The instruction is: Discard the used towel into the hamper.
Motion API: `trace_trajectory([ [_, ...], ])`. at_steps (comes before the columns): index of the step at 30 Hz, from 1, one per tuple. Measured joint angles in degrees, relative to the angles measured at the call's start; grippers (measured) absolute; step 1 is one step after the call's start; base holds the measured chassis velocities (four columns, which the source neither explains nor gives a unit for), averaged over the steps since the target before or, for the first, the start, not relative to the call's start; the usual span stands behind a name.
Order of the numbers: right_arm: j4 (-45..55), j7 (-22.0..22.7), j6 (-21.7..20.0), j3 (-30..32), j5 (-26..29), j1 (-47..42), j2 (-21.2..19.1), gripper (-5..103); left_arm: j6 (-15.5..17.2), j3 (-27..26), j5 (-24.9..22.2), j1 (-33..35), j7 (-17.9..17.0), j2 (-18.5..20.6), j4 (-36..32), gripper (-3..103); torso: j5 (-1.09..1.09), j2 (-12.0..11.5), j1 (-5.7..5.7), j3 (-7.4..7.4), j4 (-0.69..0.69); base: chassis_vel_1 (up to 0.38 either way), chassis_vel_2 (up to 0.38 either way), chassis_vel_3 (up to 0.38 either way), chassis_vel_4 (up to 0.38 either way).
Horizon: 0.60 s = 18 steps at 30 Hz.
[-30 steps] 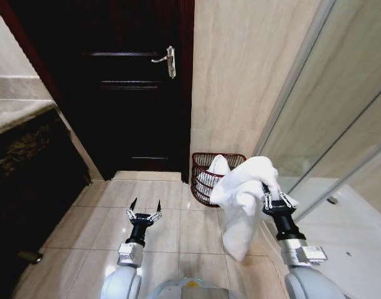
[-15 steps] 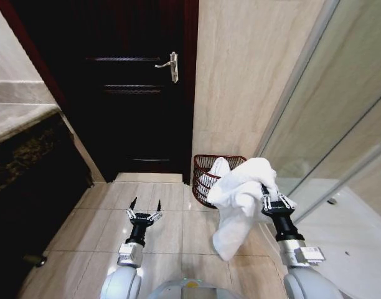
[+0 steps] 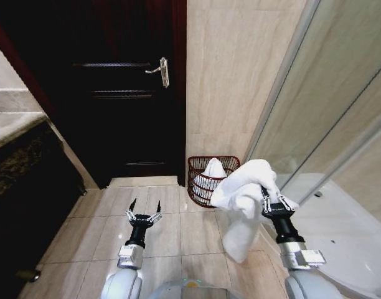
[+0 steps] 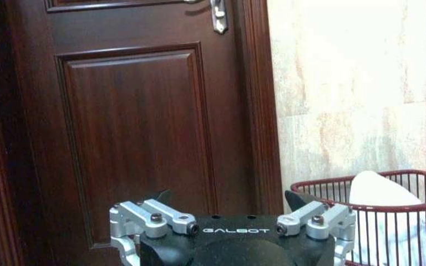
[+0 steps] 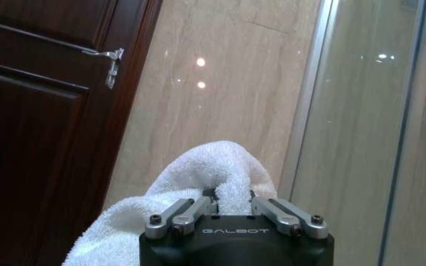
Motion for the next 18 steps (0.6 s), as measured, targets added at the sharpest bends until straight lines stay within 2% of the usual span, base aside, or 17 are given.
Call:
trace_trajectory([
  [18, 0.1, 0.3, -0.2, 0.1, 0.7, 0.5, 0.0, 14, -0.1, 0.2, 0.6, 0.1, -0.2, 0.0, -0.1, 100, 0.00, 4.0, 1.53, 2.48, 0.00, 0.006, 0.007, -0.009, -0.008],
])
